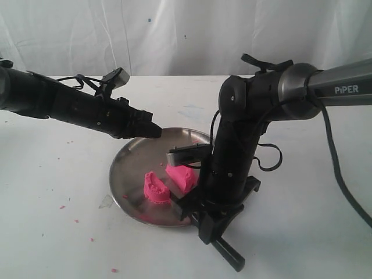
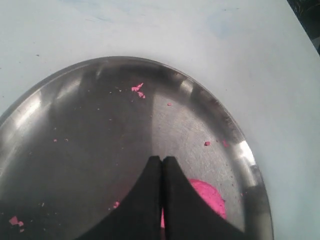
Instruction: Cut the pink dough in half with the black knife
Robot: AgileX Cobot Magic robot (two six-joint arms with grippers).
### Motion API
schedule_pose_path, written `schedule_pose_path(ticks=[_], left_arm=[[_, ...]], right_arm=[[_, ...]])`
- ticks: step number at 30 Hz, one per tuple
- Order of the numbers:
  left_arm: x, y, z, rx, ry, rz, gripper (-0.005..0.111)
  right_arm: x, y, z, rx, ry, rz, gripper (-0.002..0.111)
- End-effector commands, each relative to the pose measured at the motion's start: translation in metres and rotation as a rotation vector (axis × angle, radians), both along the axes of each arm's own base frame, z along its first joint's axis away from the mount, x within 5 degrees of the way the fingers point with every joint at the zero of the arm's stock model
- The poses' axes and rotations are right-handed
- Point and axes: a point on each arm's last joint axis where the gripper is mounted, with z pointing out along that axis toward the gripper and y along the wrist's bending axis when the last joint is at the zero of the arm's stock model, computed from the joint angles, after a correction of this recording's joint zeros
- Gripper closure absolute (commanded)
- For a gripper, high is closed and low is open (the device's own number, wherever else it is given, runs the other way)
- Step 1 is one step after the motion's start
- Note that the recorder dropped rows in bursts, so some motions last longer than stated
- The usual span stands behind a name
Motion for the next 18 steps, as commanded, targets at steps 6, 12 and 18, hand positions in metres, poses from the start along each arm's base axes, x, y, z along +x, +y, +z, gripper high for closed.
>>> schedule_pose_path(ticks=[6, 12, 18], left_arm=[[-0.003, 0.001, 0.021, -0.019, -0.039, -0.011, 0.107], [-0.004, 0.001, 0.023, -0.004, -0.048, -0.023, 0.107], [-0.003, 0.008, 0.024, -0.019, -0.036, -0.017, 0.107]], right_arm=[[0.002, -0.003, 0.0, -0.041, -0.057, 0.013, 0.108], [0.006, -0.006, -0.001, -0.061, -0.084, 0.009, 0.108], [0.009, -0.01, -0.001, -0.103, -0.117, 0.014, 0.108]])
